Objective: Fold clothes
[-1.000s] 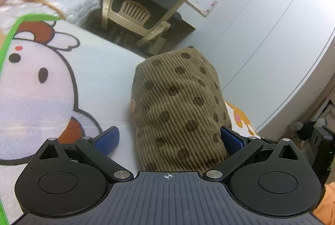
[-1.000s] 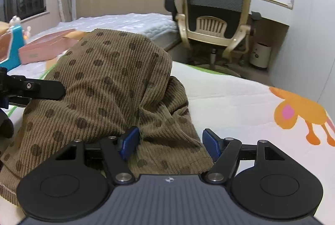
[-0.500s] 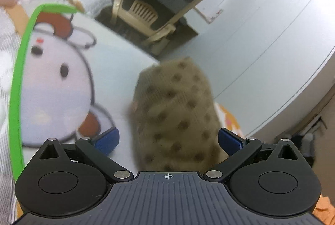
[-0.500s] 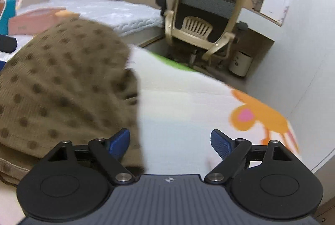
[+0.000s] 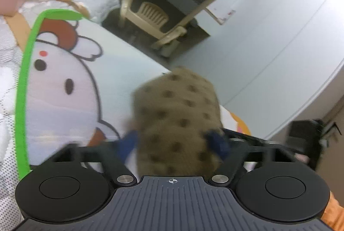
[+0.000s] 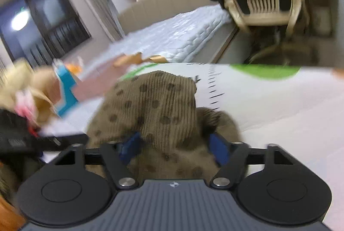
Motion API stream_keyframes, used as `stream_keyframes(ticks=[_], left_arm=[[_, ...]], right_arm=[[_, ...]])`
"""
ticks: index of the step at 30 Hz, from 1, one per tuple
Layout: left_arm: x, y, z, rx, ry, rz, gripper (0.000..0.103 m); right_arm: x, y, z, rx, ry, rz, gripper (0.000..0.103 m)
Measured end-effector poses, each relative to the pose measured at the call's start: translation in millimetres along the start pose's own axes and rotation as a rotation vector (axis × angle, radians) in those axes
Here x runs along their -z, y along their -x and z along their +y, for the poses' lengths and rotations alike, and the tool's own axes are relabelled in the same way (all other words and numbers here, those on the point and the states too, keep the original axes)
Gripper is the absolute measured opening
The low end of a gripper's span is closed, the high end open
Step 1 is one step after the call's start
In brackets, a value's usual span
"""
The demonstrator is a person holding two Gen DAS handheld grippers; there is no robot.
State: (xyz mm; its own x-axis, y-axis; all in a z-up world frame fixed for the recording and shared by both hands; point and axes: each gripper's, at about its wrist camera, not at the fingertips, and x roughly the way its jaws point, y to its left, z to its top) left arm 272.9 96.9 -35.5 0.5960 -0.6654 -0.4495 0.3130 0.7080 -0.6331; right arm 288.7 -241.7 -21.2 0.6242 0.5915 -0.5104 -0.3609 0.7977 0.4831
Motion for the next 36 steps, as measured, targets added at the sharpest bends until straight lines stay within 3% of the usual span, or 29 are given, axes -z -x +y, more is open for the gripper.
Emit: stream_keyframes(ticks=[4,5,7,11,15,17,19,20,23,25,27,28,32,33,36], left_arm=[[-10.5,-9.4,-16.4,0.037,-0.003,0.013,0.058],[-13.1,-11.7,-20.5,0.046,-0.004,0.016,0.058],[-17.3,-21.0,-36.6,0.053,-0.050,0.025,0.058],[-19.9,-35.7,-66.2,0.006,-0.176,0.064,0.064],[-32.7,-21.0,-82.4,0.022,-0.231,-0.001,0.077],[-40.7,-22.9,-87.6,-0.007,-0.263,-0.028,0.076],[-44.8,-42.6,-89.1,-0.042,-0.289,0.015,0.070],[-45.7,-57.1,-87.7,-0.069,-0.296,0.052,0.064],[-47.0,-92.8,-80.2,-0.191,-0.329,0.112,0.065],[-47.9,-103.8,-75.6,-0.217,-0.339,0.121,0.067],[-48.8,-109.2,-73.6,-0.226,-0.333,0.124,0.071],[-48.9,-110.0,-73.7,-0.230,-0.332,0.123,0.071],[-55.7,-76.0,-75.6,-0.166,-0.288,0.062,0.078],[-55.8,-62.7,-73.4,-0.143,-0.261,0.042,0.088],[-45.4,-36.3,-59.7,-0.104,-0.179,0.032,0.093]], right_arm=[[-5.8,30.5,15.1,-0.043,0.034,-0.057,0.014],[-10.2,41.3,20.4,-0.048,0.054,-0.080,0.014],[-17.0,57.3,29.6,0.037,0.122,-0.103,0.014],[-13.3,44.0,15.1,0.299,0.221,-0.036,0.015],[12.3,22.9,-0.8,0.384,0.266,0.023,0.015],[13.2,22.5,1.6,0.391,0.281,0.022,0.015],[12.1,26.8,8.0,0.403,0.309,0.006,0.015],[10.5,31.3,13.3,0.410,0.330,-0.009,0.016],[10.0,57.7,44.4,0.380,0.402,-0.107,0.031],[15.2,70.8,62.3,0.267,0.433,-0.133,0.054],[23.8,78.2,80.5,0.147,0.462,-0.130,0.056],[33.0,66.9,87.0,0.121,0.483,-0.065,0.056],[79.7,32.0,83.0,0.204,0.553,0.066,0.057],[79.4,35.6,78.8,0.195,0.515,0.066,0.057],[75.5,46.1,73.1,0.188,0.462,0.081,0.057]])
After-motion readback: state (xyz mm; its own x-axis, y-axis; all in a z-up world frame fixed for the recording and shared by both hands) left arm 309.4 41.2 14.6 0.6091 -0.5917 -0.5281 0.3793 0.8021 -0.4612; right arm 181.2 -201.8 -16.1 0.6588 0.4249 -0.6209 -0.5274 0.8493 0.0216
